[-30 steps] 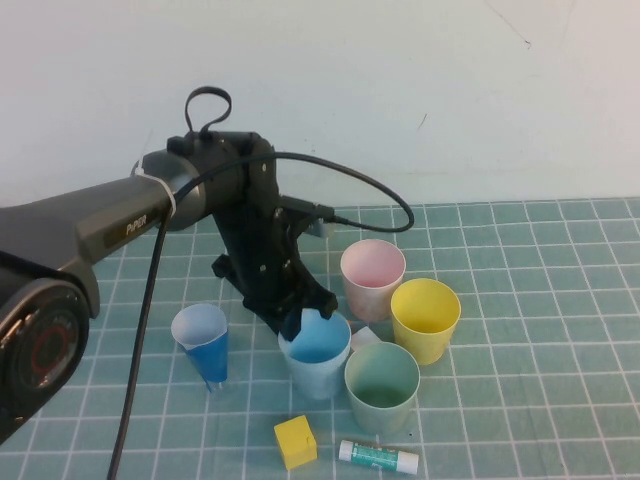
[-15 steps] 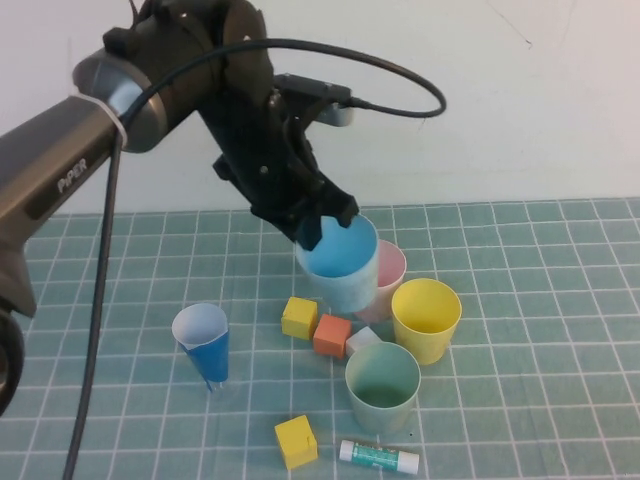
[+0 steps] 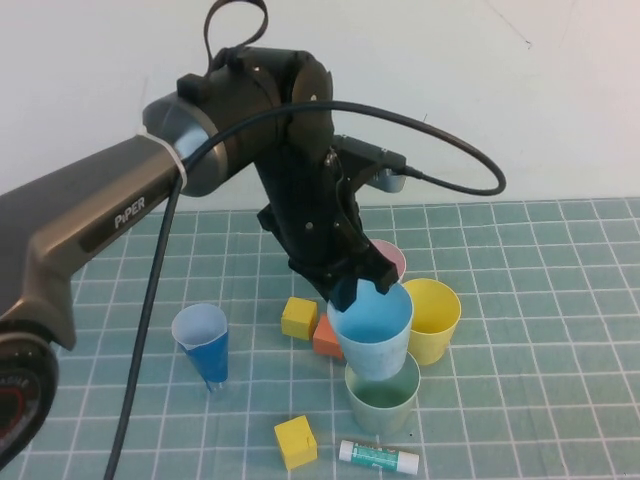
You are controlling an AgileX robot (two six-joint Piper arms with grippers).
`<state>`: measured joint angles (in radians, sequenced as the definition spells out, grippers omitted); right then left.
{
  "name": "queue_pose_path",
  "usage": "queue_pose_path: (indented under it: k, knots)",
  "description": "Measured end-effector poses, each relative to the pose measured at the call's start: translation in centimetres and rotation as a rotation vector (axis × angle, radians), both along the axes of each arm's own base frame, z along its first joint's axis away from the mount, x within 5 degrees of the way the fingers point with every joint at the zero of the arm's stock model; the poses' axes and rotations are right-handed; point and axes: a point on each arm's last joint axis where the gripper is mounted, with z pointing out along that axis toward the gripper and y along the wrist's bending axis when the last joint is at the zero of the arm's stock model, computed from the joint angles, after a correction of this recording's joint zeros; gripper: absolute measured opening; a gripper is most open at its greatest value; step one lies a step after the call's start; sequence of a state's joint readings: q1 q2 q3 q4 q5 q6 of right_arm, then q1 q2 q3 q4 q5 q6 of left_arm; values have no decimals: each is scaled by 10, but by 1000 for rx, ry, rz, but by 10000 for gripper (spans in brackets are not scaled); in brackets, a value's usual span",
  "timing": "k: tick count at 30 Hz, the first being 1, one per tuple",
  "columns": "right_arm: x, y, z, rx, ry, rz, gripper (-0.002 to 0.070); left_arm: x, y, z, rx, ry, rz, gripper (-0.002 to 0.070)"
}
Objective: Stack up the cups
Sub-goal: Place the blue cup on the green cup
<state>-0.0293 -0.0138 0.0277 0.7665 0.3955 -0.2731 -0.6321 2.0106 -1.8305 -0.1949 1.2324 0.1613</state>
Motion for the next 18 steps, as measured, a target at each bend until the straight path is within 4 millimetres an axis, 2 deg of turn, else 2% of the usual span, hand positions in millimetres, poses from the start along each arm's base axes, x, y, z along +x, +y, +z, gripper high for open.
queue_pose_path:
  k: [8, 11, 14, 18]
  knots:
    - [0, 0, 0, -2, -5, -3, -3, 5, -10, -29, -10, 82, -4, 7]
    - [0, -1, 1, -2, -7, -6, -3, 8, -12, -39, -5, 88, 0, 34]
    - [0, -1, 1, -3, -9, -7, -2, 10, -13, -42, -7, 85, 3, 123]
    - [0, 0, 1, -14, -15, -1, -2, 12, -13, -40, -15, 73, 7, 285]
